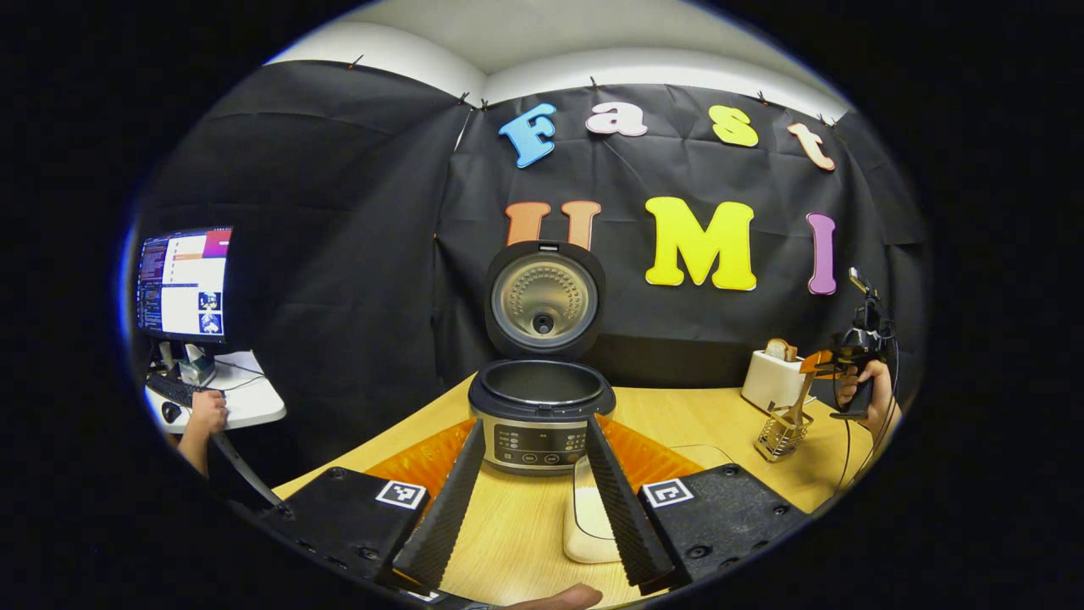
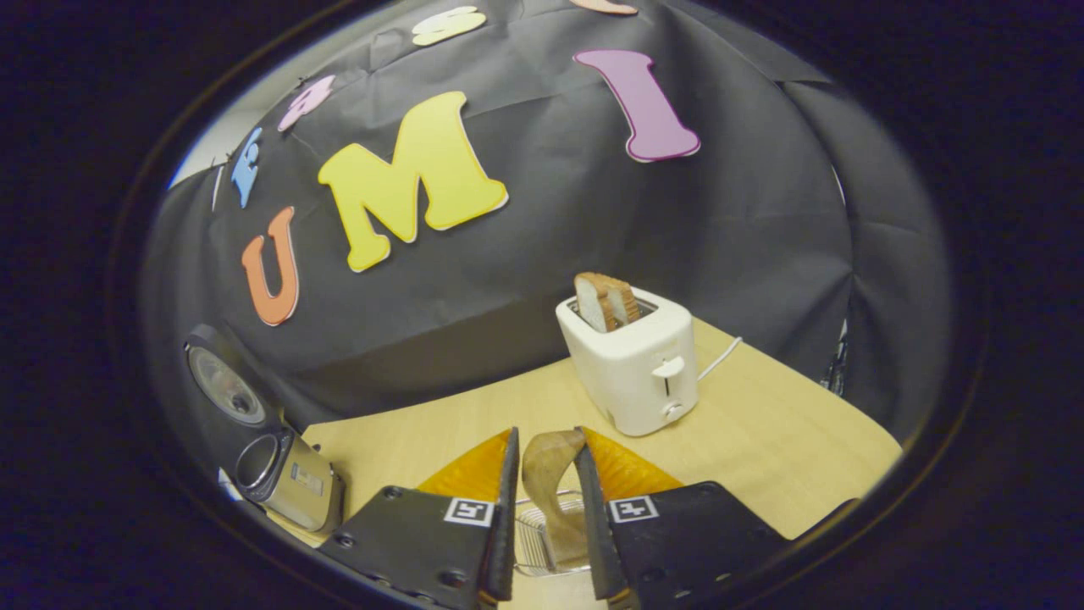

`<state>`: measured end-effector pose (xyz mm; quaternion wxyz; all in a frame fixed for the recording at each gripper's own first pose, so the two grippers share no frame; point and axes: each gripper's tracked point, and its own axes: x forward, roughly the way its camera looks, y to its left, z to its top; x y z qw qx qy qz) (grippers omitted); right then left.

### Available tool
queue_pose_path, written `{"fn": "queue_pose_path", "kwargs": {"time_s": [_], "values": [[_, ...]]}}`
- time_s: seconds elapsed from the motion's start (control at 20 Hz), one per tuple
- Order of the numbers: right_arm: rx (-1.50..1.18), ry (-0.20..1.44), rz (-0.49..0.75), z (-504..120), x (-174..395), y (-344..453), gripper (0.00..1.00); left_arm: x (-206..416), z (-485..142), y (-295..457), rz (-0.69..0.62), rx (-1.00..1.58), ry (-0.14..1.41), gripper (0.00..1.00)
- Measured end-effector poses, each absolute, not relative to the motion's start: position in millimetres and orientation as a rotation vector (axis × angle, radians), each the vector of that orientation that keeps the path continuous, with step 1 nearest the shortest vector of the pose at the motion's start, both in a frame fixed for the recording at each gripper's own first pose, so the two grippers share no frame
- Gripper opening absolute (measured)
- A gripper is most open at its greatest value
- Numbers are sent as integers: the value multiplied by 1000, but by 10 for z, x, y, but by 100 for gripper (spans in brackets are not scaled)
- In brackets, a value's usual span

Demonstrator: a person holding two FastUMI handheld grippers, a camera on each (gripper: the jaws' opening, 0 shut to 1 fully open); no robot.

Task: Close the left gripper, press the button to open the rice cooker; take a wooden spoon from the chopstick holder with the right hand, scoop a spoonful of rice and pour it into the rice cooker, then put the wooden spoon back into the chopstick holder.

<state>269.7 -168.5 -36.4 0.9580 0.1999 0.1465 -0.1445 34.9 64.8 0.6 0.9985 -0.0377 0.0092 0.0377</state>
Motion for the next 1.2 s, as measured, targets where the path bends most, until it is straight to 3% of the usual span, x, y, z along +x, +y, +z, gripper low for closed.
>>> {"fn": "queue_pose_path", "kwargs": {"time_s": [0.05,0.1,0.25,0.35,0.4,0.45,0.5,0.55,0.6,0.7,0.8,0.85,0.9,0.95,1.0,1.05,1.1,1.2], "values": [[361,275,-310,-277,2645,-1730,44,339,170,638,74,-74,3,78],[345,264,-297,-220,2609,-1698,44,343,273,625,70,-73,-7,78],[314,238,-251,-74,2421,-1618,69,380,736,557,49,-49,-67,78],[323,243,-216,-9,2232,-1556,76,413,1065,625,75,-1,-115,78],[324,249,-209,-14,2150,-1552,70,439,1192,638,80,12,-133,78],[319,250,-202,-2,2054,-1555,78,474,1295,633,82,20,-142,77],[312,250,-194,8,1969,-1542,72,500,1379,622,81,23,-147,77],[306,248,-172,13,1874,-1513,72,535,1465,595,73,23,-149,77],[309,242,-145,19,1776,-1459,78,585,1541,566,63,23,-151,77],[315,245,-103,-22,1548,-1415,72,727,1736,536,50,37,-163,77],[300,240,-89,-66,1341,-1403,81,899,1896,569,68,50,-185,77],[266,264,-93,-178,1200,-1420,75,1071,1977,652,96,53,-191,77],[254,277,-81,-244,1100,-1398,81,1167,2065,687,111,51,-207,77],[249,290,-64,-301,1025,-1380,81,1281,2156,691,113,41,-226,77],[247,298,-50,-352,963,-1378,75,1416,2233,676,114,28,-234,77],[229,311,-43,-455,902,-1406,75,1619,2319,699,124,9,-239,77],[195,320,-58,-555,877,-1492,87,1825,2359,710,126,-3,-237,77],[167,319,-36,-609,788,-1486,77,2275,2428,737,142,7,-239,77]]}}
